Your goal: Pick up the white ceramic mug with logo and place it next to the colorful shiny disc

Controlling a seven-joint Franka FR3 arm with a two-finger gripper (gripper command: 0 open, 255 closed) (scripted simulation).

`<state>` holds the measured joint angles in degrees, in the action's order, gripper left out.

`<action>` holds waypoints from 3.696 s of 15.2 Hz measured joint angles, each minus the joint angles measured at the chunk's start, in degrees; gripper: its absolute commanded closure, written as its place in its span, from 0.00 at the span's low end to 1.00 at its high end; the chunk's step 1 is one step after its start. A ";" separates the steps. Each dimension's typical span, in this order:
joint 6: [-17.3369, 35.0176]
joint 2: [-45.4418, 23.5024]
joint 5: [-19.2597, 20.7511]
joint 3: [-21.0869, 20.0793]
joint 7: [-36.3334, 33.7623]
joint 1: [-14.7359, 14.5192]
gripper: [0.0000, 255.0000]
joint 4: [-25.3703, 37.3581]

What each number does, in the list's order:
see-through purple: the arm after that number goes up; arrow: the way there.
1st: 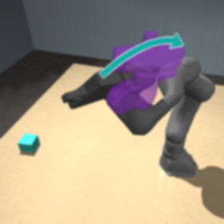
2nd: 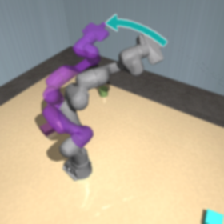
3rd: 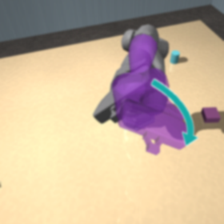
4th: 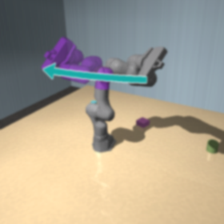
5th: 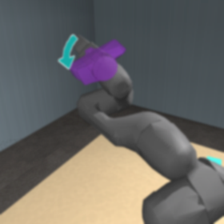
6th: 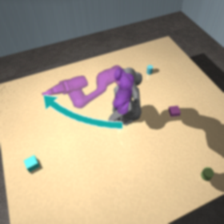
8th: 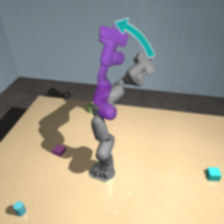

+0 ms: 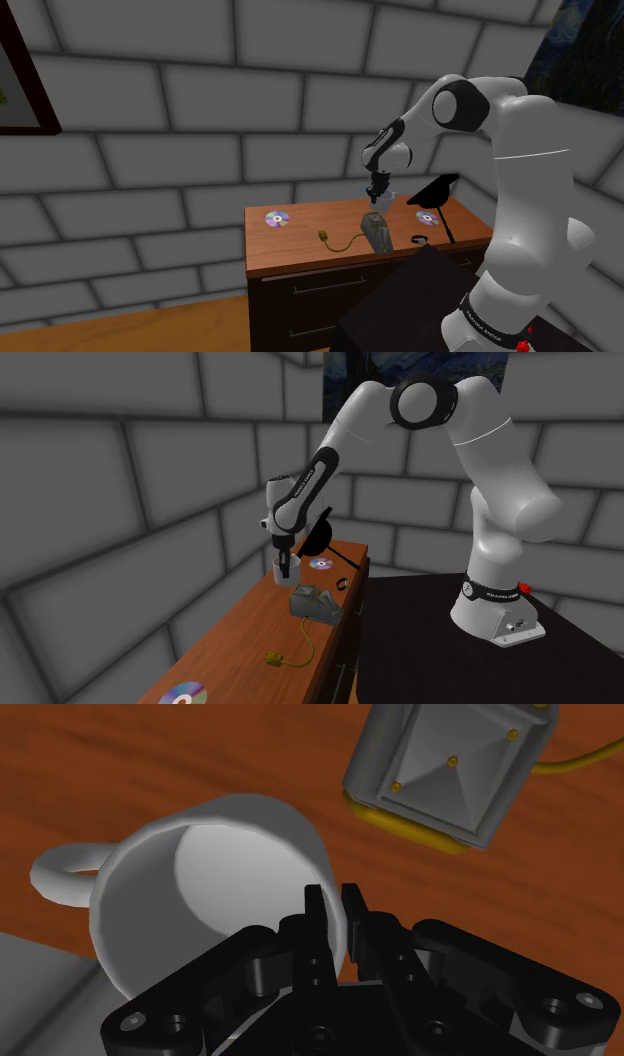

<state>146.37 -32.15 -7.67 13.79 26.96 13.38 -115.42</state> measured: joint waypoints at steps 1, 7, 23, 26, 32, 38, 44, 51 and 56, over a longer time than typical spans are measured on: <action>-0.55 0.43 0.15 0.13 -0.15 -0.14 1.00 0.12; -3.83 4.28 1.32 1.12 -0.66 -0.81 1.00 -0.40; -11.32 9.26 3.97 0.83 -8.32 -6.38 1.00 2.04; -11.93 8.19 4.16 -0.16 -11.92 -8.87 1.00 3.64; -14.63 5.14 4.48 -2.10 -19.30 -13.87 1.00 9.14; -17.49 0.84 4.51 -3.75 -25.26 -17.87 1.00 16.12; -14.84 -2.02 4.12 -4.14 -25.71 -18.01 1.00 16.26; -11.34 -5.78 3.56 -4.57 -25.42 -17.58 1.00 16.49; -9.00 -8.75 3.16 -4.92 -25.20 -17.20 1.00 17.14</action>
<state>137.36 -40.90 -4.51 8.87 1.76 -3.82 -98.28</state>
